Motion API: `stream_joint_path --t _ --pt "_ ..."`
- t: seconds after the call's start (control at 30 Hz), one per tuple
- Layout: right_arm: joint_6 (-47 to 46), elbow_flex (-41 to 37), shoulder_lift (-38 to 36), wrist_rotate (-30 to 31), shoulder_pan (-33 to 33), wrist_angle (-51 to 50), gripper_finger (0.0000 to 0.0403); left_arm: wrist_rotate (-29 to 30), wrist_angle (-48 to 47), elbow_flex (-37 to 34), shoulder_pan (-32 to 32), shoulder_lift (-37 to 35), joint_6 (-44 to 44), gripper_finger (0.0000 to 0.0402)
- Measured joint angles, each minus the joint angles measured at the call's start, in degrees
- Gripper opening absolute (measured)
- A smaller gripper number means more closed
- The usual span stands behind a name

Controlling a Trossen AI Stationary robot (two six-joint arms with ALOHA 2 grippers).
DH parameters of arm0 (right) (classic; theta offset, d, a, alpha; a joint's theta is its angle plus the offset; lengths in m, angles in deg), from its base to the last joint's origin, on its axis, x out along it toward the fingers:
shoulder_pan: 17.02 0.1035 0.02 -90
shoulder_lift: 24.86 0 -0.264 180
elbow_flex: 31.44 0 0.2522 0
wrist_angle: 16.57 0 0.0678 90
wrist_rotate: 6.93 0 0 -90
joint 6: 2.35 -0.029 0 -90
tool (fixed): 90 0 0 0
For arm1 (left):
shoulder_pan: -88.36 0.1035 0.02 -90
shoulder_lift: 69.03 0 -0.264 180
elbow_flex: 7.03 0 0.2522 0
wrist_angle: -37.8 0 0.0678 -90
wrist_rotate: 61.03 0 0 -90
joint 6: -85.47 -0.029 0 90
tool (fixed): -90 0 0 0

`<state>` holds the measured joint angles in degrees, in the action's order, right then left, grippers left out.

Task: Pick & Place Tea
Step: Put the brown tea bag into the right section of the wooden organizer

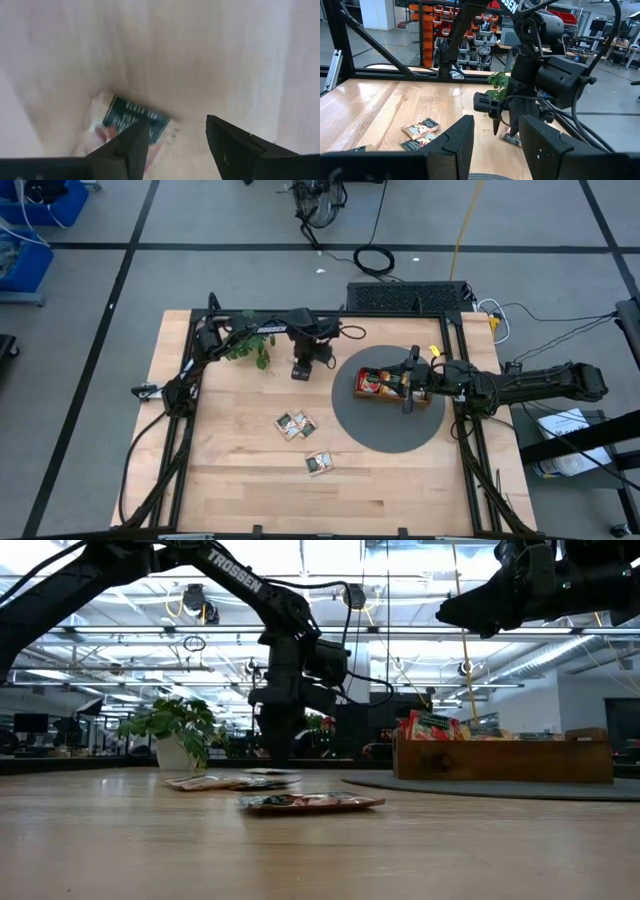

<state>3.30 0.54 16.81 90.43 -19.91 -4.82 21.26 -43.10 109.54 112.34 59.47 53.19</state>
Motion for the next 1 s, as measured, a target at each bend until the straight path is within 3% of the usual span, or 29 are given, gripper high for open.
stream_joint_path --t 0.27,0.4,0.47,0.6,0.73,0.9,1.0 --pt "-0.2 0.0 0.0 0.0 0.0 0.12 0.0141 15.21 -5.72 1.79 1.22 0.22 9.61 0.0238" --pt "-0.21 0.0 0.0 -0.04 0.0 2.09 0.0141 16.29 -1.48 4.3 3.96 0.11 17.85 0.0252" --pt "-0.34 0.0 0.0 -0.07 0.0 2.57 0.0141 13.61 0.45 4.87 5.19 0.1 18.24 0.0248" --pt "-0.44 0.0 0.0 -0.09 0.0 2.45 0.0141 4.2 -1.14 4.45 5.48 0.02 16.27 0.017" --pt "-0.41 0.0 0.0 -0.09 0.0 2.46 0.0141 8.87 -4.81 3.28 4.83 0.02 16.12 0.0033" --pt "-0.14 0.0 -0.02 -0.09 0.0 3.04 0.0141 8.85 -2.52 3.21 4.78 0.08 16.08 0.0006" --pt "-0.48 0.0 0.0 -0.09 0.0 3.03 0.0141 3.36 -1.79 3.18 5.1 0.57 16.36 0.0004"
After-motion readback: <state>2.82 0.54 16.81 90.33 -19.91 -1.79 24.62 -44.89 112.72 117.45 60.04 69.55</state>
